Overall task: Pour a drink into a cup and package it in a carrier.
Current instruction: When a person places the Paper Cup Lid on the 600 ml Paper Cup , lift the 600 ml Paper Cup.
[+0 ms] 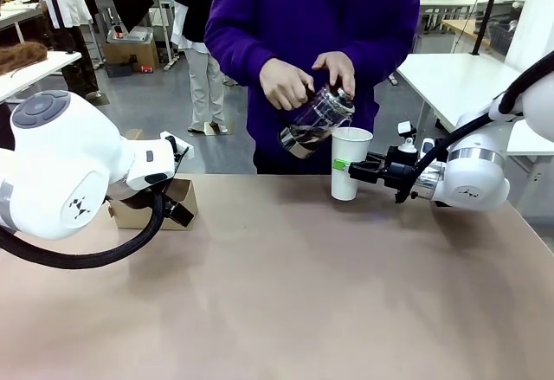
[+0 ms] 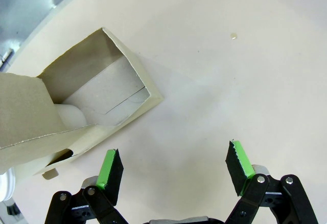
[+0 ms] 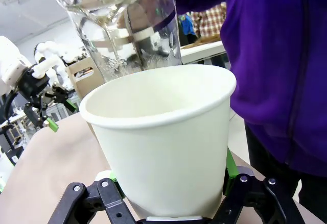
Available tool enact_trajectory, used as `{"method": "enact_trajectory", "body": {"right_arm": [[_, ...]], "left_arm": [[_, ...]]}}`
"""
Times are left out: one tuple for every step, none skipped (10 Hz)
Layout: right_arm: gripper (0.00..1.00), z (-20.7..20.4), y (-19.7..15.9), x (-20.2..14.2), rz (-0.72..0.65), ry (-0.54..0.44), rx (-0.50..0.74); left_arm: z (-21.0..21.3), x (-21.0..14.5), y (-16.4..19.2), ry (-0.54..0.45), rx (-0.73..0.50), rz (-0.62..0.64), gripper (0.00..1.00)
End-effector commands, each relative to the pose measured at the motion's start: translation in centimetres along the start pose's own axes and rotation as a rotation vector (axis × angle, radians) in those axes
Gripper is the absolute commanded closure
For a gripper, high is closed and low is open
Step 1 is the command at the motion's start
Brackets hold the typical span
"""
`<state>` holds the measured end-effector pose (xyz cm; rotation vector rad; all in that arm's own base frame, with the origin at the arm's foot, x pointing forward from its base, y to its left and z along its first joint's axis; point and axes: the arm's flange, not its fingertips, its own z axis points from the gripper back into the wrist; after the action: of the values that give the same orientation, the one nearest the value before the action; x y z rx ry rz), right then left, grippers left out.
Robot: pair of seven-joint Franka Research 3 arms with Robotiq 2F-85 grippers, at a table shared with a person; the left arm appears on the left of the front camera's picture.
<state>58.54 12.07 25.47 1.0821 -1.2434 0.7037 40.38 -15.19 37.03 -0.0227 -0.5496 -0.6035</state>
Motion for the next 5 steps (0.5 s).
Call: {"method": "enact_trajectory", "body": {"right_arm": [[0.20, -0.18, 0.12, 0.24, -0.002, -0.012, -0.007], [0.20, -0.18, 0.12, 0.24, -0.002, -0.012, -0.007], [0.20, -0.18, 0.12, 0.24, -0.002, -0.012, -0.007], [0.20, -0.18, 0.12, 0.24, -0.002, -0.012, -0.007], [0.20, -0.18, 0.12, 0.24, -0.002, -0.012, -0.007]], "left_arm": [[0.04, -0.01, -0.01, -0.001, -0.002, 0.000, 0.00], [0.04, -0.01, -0.01, -0.001, -0.002, 0.000, 0.00], [0.04, -0.01, -0.01, -0.001, -0.002, 0.000, 0.00], [0.04, -0.01, -0.01, -0.001, -0.002, 0.000, 0.00], [0.04, -0.01, -0.01, -0.001, -0.002, 0.000, 0.00]]}}
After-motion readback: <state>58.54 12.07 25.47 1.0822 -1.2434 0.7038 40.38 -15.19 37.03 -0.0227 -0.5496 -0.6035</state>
